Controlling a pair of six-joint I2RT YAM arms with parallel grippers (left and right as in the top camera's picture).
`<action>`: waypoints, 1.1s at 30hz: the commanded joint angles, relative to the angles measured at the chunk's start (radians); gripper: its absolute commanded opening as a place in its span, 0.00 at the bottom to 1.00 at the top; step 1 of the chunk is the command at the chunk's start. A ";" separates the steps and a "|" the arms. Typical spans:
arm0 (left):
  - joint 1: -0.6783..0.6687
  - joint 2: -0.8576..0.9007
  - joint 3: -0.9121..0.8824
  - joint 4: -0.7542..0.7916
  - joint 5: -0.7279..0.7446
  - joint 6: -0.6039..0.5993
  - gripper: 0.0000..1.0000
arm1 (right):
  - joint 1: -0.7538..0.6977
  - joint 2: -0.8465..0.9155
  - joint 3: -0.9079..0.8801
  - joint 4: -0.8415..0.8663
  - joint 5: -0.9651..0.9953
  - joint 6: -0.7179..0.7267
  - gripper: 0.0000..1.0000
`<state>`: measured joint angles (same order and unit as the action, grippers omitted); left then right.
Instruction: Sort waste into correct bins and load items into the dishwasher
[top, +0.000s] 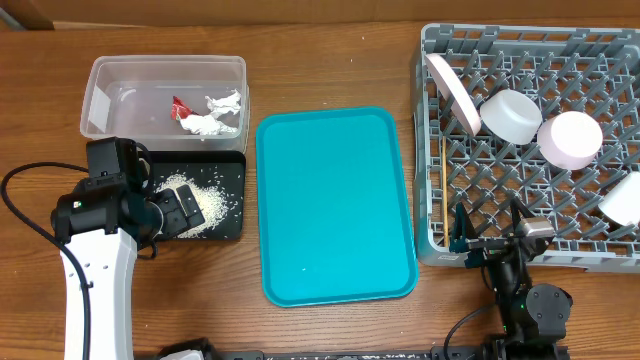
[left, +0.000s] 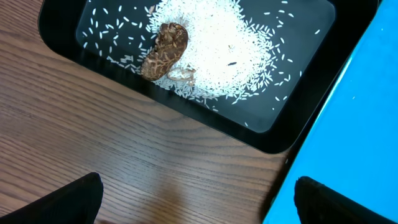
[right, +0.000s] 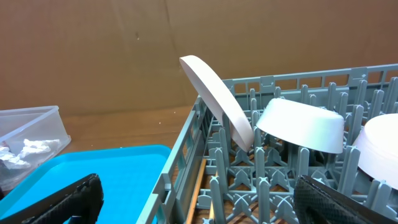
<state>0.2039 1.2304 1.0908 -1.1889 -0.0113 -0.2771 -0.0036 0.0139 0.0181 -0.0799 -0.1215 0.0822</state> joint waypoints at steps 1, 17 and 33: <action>0.005 0.000 0.005 0.000 0.008 0.019 1.00 | 0.008 -0.011 -0.010 0.006 0.016 -0.001 1.00; 0.005 0.000 0.005 0.000 0.008 0.019 1.00 | 0.008 -0.011 -0.010 0.006 0.016 -0.001 1.00; 0.005 -0.384 -0.078 0.129 -0.011 0.017 1.00 | 0.008 -0.011 -0.010 0.006 0.016 -0.001 1.00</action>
<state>0.2039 0.9413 1.0641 -1.1164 -0.0170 -0.2771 0.0006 0.0139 0.0181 -0.0792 -0.1150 0.0814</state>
